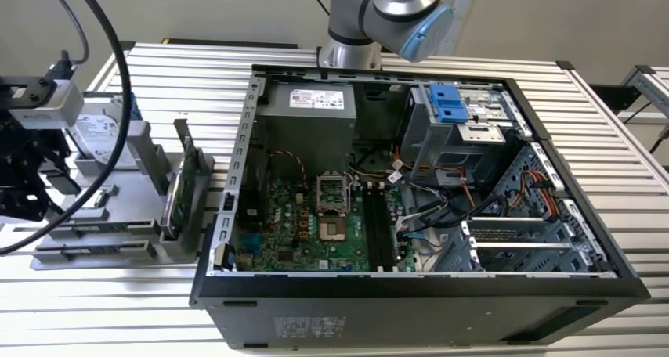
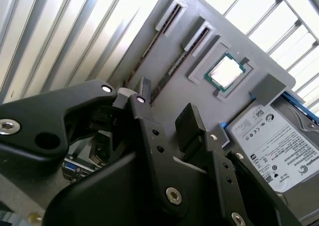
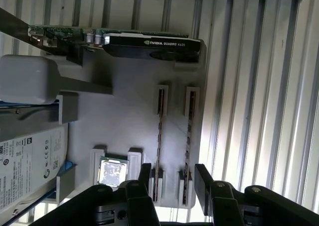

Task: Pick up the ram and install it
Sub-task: 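Pick up the ram and move it above insertion slot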

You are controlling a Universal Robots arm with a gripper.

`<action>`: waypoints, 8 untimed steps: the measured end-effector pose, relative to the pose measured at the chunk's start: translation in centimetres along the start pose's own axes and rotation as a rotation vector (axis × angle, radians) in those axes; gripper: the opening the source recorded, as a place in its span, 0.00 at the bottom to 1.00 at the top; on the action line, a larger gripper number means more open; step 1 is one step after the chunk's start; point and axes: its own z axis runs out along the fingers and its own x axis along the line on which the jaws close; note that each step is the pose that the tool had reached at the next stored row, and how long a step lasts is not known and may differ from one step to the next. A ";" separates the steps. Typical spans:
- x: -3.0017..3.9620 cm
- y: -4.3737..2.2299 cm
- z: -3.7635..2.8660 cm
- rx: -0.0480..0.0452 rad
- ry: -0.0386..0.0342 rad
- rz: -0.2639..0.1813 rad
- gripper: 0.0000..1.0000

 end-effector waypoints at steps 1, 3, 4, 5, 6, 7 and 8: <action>-0.02 0.00 0.06 0.0007 0.0000 0.000 1.00; -0.07 -0.01 0.22 0.0024 0.0002 0.000 1.00; -0.11 -0.02 0.31 0.0034 0.0002 0.000 1.00; -0.14 -0.02 0.41 0.0041 0.0004 0.000 1.00; -0.16 -0.03 0.48 0.0048 0.0004 0.000 1.00; -0.18 -0.03 0.57 0.0055 0.0004 0.000 1.00; -0.20 -0.03 0.65 0.0061 0.0005 0.000 1.00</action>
